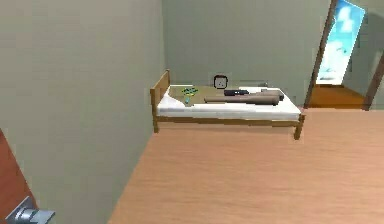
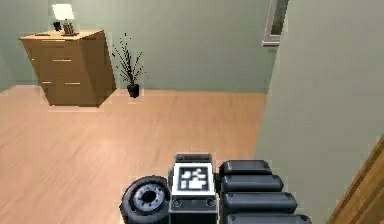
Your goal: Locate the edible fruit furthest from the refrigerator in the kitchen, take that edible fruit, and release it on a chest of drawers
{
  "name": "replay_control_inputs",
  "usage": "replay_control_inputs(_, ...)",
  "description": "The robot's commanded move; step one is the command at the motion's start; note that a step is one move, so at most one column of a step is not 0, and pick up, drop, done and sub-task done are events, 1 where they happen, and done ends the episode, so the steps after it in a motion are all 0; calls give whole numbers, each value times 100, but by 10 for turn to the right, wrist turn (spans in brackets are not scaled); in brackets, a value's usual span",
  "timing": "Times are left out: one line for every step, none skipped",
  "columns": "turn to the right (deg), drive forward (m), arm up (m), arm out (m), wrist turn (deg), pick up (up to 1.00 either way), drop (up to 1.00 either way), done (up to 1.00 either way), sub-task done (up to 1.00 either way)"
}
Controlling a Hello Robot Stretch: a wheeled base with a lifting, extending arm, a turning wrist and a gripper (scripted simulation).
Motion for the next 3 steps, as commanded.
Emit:
replay_control_inputs(450,0,0,0,0,0,0,0,0)
replay_control_inputs(0,100,0,0,0,0,0,0,0)
replay_control_inputs(30,0,0,0,0,0,0,0,0)
